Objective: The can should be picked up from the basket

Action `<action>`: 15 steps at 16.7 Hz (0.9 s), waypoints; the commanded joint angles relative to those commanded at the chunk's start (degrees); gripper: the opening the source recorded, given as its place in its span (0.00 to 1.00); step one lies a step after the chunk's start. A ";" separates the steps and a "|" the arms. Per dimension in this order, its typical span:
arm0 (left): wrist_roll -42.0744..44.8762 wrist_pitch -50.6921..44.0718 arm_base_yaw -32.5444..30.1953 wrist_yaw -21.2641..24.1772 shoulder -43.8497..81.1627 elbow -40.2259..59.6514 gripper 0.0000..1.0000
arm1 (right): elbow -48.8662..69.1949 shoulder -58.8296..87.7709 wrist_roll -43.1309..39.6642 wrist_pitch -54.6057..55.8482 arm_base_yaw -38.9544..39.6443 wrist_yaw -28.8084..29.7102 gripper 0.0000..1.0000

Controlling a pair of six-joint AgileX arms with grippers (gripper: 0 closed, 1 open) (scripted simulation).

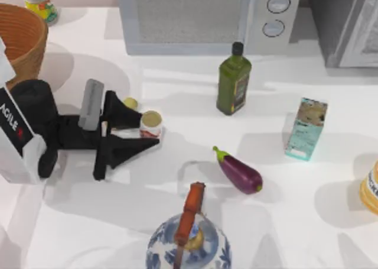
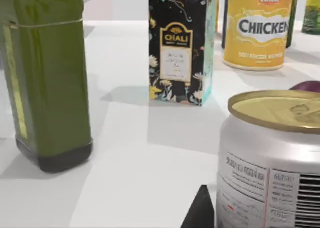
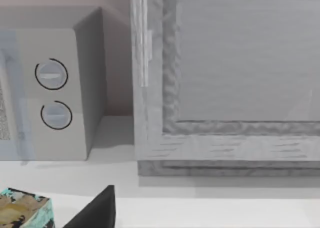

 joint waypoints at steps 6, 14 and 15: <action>0.00 0.00 0.00 0.00 0.00 0.00 0.75 | 0.00 0.00 0.00 0.00 0.00 0.00 1.00; 0.00 0.00 0.00 0.00 0.00 0.00 1.00 | 0.00 0.00 0.00 0.00 0.00 0.00 1.00; 0.00 0.00 0.00 0.00 0.00 0.00 1.00 | 0.00 0.00 0.00 0.00 0.00 0.00 1.00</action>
